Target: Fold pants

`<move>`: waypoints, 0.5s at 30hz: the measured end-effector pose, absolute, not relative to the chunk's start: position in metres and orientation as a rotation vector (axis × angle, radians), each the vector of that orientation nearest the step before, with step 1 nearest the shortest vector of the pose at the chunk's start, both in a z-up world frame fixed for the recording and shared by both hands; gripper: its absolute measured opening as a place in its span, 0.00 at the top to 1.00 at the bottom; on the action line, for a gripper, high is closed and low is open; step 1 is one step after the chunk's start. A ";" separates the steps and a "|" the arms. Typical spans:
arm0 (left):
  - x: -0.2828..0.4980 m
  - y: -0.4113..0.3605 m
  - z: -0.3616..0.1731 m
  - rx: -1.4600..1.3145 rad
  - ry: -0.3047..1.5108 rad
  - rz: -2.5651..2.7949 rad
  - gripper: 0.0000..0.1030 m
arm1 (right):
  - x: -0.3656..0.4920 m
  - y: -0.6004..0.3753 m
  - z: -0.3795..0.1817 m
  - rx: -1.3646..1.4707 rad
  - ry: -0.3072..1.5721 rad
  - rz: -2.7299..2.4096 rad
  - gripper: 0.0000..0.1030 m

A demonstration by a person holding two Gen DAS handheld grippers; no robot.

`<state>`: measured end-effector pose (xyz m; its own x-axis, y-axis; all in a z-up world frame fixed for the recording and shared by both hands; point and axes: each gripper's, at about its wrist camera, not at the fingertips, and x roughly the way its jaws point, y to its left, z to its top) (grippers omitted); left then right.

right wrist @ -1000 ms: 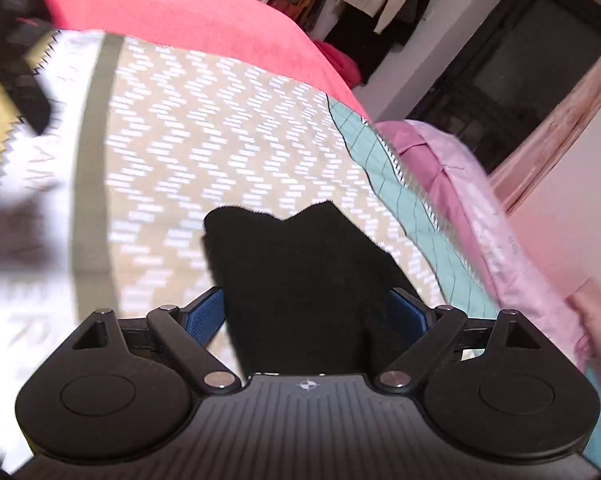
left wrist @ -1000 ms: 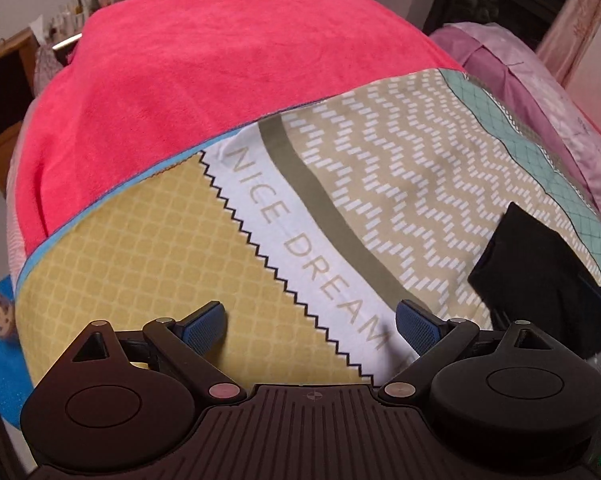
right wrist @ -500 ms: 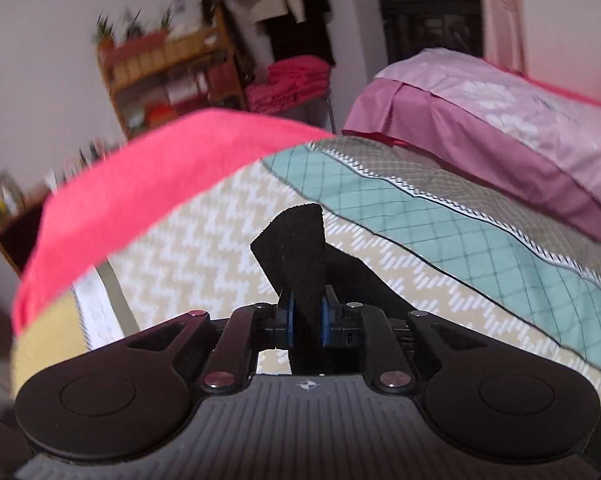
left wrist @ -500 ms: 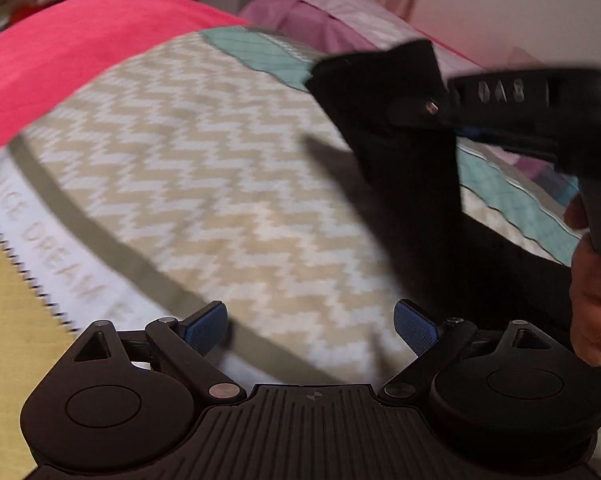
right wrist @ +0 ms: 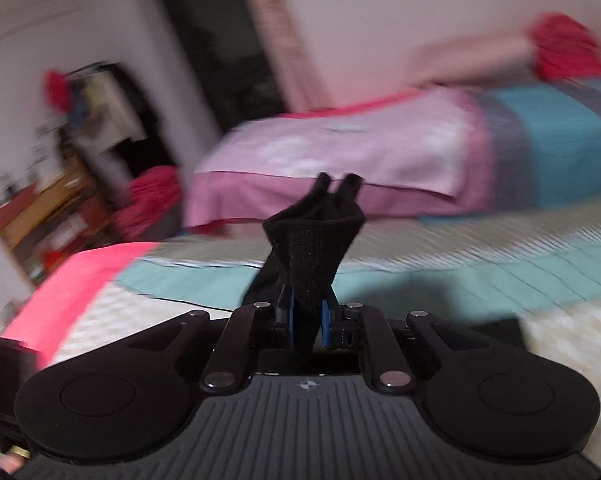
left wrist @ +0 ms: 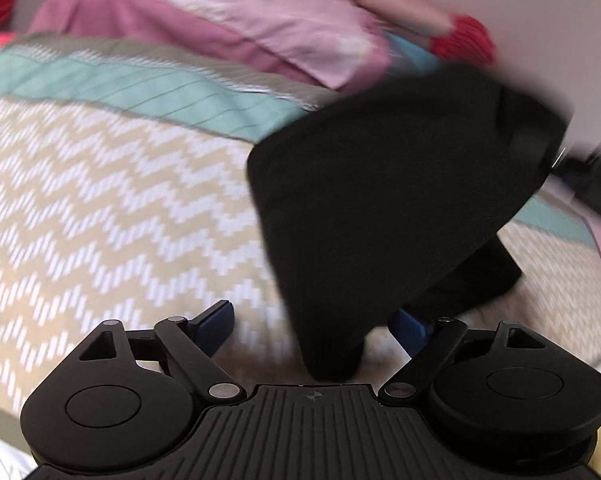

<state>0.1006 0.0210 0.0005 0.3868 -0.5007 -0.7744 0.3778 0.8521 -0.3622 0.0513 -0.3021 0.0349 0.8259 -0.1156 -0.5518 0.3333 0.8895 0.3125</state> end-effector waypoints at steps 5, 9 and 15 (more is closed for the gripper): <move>0.099 0.019 0.010 -0.103 1.038 -0.604 0.00 | 0.017 -0.340 -0.004 0.517 0.602 -0.437 0.52; 0.122 0.016 0.014 -0.108 1.036 -0.565 0.00 | 0.036 -0.325 0.015 0.327 0.534 -0.445 0.33; 0.162 -0.014 -0.009 -0.101 1.107 -0.497 0.00 | 0.089 -0.331 -0.018 0.332 0.706 -0.429 0.82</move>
